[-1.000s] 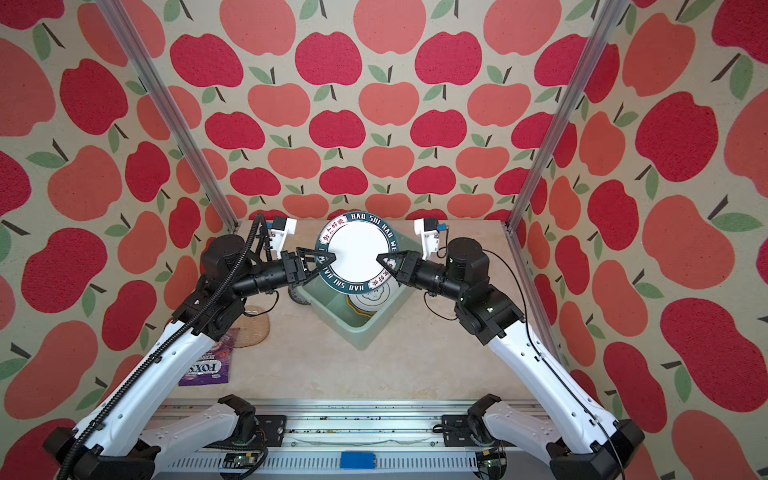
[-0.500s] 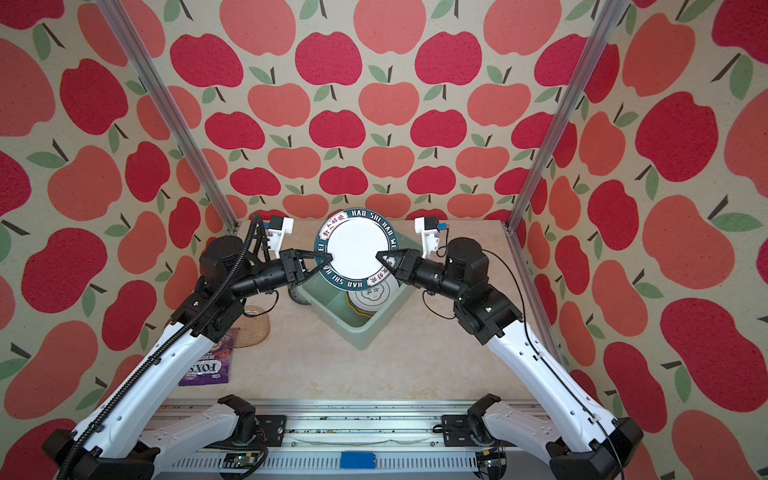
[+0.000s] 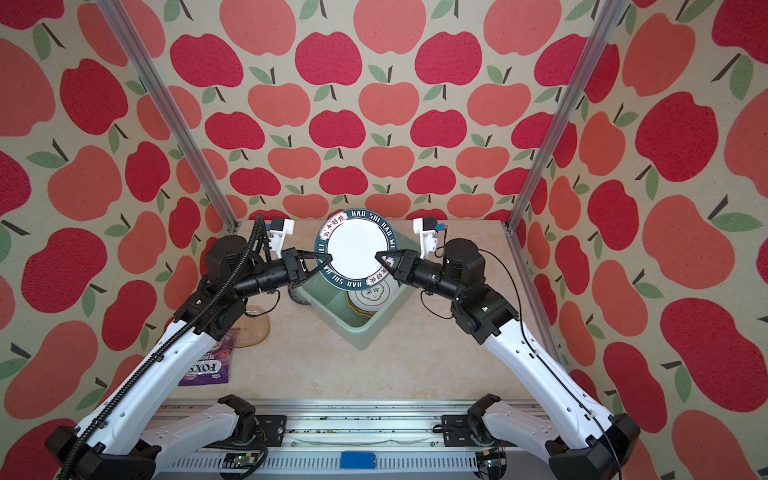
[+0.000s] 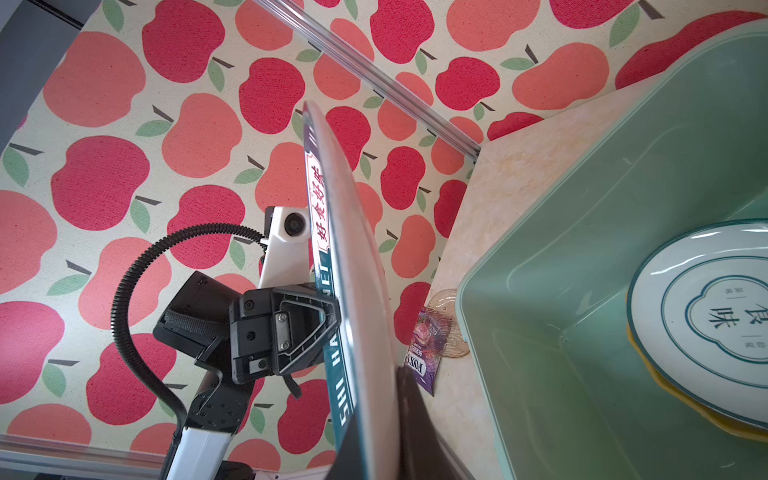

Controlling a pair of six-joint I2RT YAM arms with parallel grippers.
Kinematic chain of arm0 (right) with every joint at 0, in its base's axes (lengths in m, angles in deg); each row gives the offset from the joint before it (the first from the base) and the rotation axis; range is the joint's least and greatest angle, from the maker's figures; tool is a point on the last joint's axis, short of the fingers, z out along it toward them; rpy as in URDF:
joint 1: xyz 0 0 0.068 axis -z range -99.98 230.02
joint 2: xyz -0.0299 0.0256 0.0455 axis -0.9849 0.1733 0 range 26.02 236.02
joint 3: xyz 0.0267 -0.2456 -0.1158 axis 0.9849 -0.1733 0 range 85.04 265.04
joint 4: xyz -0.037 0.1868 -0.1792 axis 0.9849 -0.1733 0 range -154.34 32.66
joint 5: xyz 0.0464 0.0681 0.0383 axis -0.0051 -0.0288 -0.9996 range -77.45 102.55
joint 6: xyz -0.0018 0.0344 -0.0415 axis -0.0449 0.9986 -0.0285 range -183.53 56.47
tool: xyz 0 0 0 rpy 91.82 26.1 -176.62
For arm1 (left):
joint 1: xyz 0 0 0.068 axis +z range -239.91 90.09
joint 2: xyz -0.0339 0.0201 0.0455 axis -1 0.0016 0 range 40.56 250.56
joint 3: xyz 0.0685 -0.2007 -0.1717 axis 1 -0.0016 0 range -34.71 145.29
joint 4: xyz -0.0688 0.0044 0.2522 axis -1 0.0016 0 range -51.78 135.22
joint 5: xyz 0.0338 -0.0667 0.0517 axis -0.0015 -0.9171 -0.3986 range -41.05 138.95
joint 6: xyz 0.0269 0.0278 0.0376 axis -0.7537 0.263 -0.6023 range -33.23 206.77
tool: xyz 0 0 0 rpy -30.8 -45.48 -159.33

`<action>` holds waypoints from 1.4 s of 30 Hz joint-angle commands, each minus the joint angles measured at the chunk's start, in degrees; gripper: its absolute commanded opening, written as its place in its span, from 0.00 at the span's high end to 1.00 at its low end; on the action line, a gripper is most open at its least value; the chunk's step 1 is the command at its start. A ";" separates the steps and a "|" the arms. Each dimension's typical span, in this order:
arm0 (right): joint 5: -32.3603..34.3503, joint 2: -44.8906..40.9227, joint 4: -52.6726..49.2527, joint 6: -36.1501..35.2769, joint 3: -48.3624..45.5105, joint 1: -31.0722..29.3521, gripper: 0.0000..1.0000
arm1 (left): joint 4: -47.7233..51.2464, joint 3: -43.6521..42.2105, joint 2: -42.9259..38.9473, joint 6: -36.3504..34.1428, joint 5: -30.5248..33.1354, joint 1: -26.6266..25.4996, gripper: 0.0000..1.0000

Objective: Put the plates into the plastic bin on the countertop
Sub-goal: 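Close the left gripper on the plate rim and open the right gripper, then lower the green-rimmed plate into the bin with the left gripper while the right withdraws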

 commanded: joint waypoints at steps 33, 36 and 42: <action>29.19 -8.43 -24.36 -5.16 5.38 4.29 0.34 | 40.69 16.32 10.50 41.15 58.78 -22.34 1.00; 28.17 -8.39 -24.83 -5.56 5.97 4.80 0.33 | 43.68 19.30 14.25 45.90 62.91 -24.21 1.00; 26.59 -8.89 -27.57 -7.63 7.55 6.57 0.33 | 45.68 22.18 21.17 53.64 63.81 -25.24 1.00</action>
